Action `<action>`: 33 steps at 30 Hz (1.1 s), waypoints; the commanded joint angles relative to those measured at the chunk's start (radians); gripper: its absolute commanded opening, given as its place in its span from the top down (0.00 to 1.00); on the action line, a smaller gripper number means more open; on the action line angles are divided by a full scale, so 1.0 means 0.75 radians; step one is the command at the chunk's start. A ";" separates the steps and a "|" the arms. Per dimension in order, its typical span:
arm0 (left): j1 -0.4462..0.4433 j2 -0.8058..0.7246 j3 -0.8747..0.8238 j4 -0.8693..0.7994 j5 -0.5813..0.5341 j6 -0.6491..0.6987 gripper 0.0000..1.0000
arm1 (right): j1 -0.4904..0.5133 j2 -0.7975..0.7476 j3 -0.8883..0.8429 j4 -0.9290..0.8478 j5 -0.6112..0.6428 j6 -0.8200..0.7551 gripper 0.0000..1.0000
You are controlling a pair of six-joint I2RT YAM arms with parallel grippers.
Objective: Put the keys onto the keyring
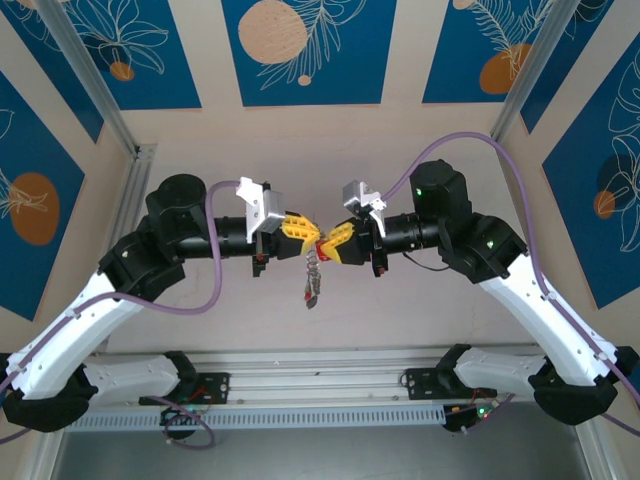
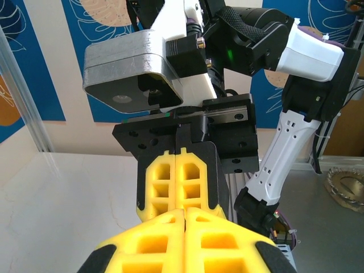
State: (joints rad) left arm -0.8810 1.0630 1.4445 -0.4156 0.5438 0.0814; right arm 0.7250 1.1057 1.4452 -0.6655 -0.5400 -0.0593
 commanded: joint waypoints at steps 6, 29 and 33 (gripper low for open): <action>0.007 -0.081 -0.027 0.206 0.002 -0.019 1.00 | -0.008 -0.030 0.002 -0.009 -0.011 0.037 0.65; 0.017 -0.040 -0.019 0.193 0.078 -0.031 1.00 | -0.009 -0.110 0.005 0.280 0.012 0.074 0.51; 0.016 -0.040 -0.022 0.192 0.081 -0.030 1.00 | -0.009 -0.111 0.006 0.284 -0.009 0.076 0.47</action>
State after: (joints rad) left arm -0.8745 1.0382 1.4208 -0.3302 0.5755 0.0757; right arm 0.7238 1.0309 1.4204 -0.4801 -0.5106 -0.0139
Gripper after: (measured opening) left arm 0.053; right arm 0.523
